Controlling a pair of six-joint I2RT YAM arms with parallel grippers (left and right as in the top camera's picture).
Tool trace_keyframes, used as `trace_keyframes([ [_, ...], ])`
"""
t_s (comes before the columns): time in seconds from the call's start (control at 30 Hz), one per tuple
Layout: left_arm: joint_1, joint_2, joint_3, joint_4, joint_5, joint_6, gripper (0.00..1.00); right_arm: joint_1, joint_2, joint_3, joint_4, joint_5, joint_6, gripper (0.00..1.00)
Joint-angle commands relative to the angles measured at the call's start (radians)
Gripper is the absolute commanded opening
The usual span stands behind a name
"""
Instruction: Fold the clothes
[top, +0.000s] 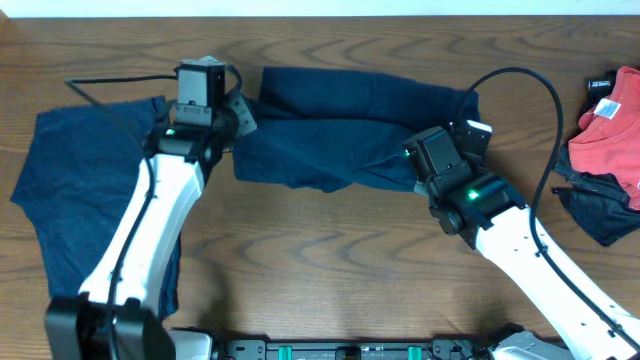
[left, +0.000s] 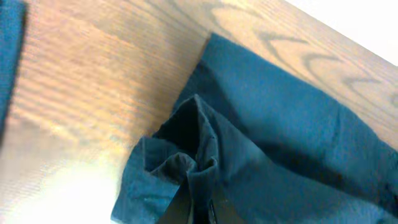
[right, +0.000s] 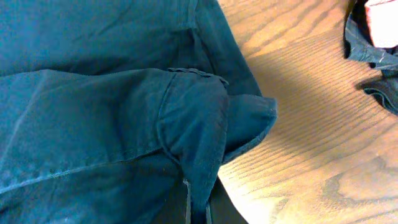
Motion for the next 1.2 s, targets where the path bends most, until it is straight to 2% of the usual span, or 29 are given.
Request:
trace_keyframes([
  [0.0,0.003,-0.009,0.012,-0.052,-0.031,0.020,0.06,-0.031,-0.023,0.024,-0.011,0.045,-0.016,0.01],
  [0.23,0.003,-0.034,0.012,-0.156,-0.031,0.020,0.06,-0.109,-0.119,0.029,-0.010,0.050,-0.040,0.01],
  [0.53,-0.042,-0.195,0.012,-0.243,-0.060,0.019,0.06,-0.150,-0.245,0.048,-0.040,0.035,-0.092,0.01],
  [0.87,-0.192,-0.297,0.011,-0.414,-0.089,-0.047,0.06,-0.148,-0.249,0.048,-0.239,-0.053,0.047,0.01],
  [1.17,-0.399,-0.302,0.011,-0.529,-0.300,-0.172,0.06,-0.089,-0.261,0.048,-0.404,-0.069,0.151,0.02],
])
